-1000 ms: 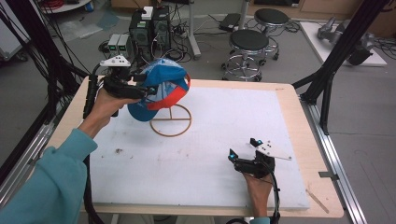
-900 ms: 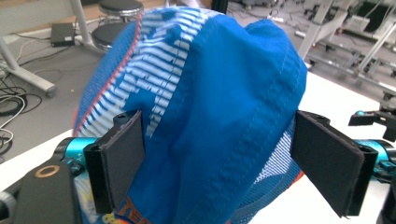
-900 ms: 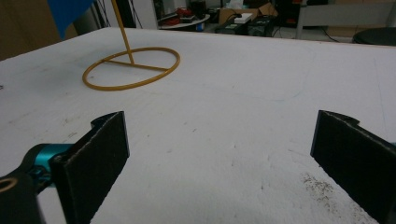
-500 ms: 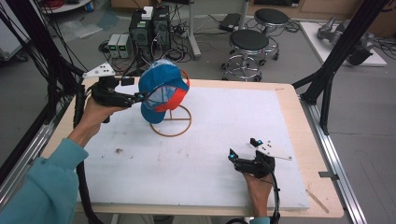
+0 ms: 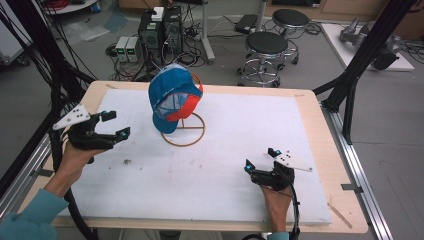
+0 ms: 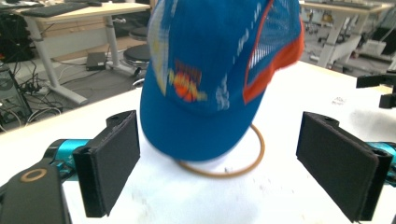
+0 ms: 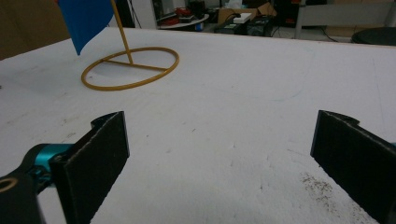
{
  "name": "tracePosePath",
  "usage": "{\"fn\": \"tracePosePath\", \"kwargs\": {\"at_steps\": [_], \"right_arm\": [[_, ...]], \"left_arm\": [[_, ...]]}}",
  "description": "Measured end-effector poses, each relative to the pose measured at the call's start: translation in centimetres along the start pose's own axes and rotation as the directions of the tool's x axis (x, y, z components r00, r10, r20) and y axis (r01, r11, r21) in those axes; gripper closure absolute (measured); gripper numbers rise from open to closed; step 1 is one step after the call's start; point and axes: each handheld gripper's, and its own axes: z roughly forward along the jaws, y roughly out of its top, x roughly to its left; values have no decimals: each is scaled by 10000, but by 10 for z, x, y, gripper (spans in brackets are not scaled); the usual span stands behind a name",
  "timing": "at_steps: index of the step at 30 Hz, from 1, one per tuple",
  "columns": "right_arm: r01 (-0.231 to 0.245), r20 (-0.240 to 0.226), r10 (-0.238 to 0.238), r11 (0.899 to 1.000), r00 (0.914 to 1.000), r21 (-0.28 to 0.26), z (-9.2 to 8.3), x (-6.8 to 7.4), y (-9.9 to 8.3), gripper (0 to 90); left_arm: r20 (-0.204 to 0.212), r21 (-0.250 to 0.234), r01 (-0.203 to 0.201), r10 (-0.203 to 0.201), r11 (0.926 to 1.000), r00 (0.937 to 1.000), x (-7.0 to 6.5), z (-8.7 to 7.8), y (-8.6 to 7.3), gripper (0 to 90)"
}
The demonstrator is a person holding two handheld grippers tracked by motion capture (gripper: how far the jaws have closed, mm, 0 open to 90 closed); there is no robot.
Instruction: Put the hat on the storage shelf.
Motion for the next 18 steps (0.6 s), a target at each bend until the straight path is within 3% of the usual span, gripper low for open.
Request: {"fn": "tracePosePath", "kwargs": {"at_steps": [6,12,18], "right_arm": [[13,10,-13,10000,10000,-10,0,0,0,33],[62,24,-62,10000,10000,-32,0,0,0,33],[-3,-19,3,10000,10000,-37,0,-1,0,33]], "left_arm": [[-604,-632,295,-333,9976,9976,-11,-21,-46,139],[-953,-1005,408,-505,9941,9942,-23,-31,-79,140],[-1169,-1126,513,-645,9923,9910,-27,-34,-96,140]]}}
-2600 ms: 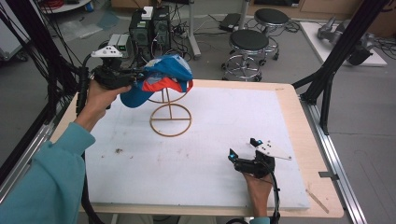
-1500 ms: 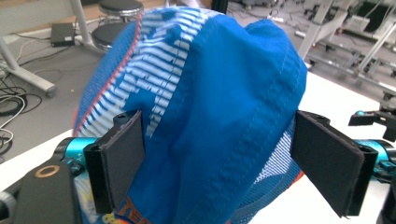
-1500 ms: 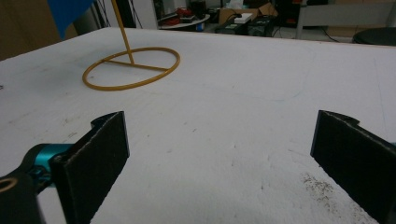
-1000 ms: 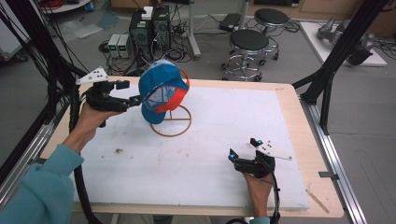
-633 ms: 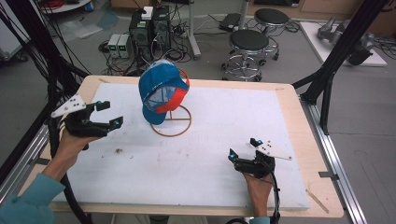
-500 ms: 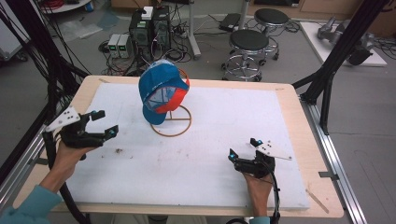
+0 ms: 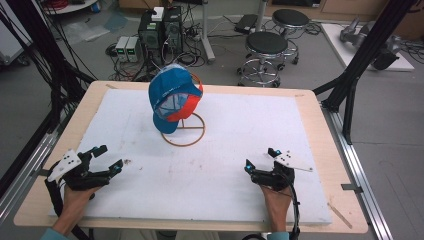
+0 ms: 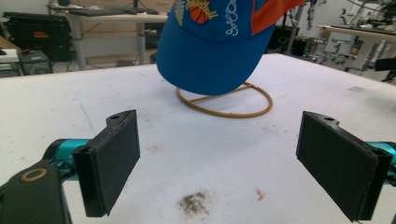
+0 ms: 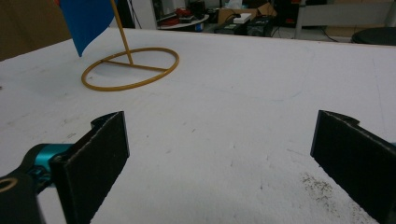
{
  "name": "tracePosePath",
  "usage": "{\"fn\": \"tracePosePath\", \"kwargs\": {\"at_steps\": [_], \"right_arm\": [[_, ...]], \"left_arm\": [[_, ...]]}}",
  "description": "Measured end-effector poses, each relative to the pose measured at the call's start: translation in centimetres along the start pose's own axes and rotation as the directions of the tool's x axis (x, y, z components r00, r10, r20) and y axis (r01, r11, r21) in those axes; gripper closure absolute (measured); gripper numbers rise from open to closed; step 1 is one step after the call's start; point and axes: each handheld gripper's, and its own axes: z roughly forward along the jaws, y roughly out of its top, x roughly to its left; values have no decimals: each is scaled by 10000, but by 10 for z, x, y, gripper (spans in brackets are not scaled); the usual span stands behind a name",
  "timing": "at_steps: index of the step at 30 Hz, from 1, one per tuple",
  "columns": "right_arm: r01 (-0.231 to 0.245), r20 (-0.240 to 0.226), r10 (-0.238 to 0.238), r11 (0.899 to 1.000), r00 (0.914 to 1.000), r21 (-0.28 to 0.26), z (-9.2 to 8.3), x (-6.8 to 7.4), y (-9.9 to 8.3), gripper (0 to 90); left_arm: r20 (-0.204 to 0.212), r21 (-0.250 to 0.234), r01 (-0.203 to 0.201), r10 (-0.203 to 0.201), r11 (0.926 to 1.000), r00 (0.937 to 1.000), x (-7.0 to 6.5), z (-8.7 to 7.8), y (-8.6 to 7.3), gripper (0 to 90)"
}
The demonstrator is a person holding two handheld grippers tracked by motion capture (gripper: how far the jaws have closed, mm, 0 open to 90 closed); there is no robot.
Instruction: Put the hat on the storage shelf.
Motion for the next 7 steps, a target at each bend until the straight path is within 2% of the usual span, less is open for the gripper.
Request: {"fn": "tracePosePath", "kwargs": {"at_steps": [7], "right_arm": [[48,34,-48,10000,10000,-38,0,0,0,33]], "left_arm": [[-34,-257,-208,207,9995,9998,-2,-2,-1,140]]}}
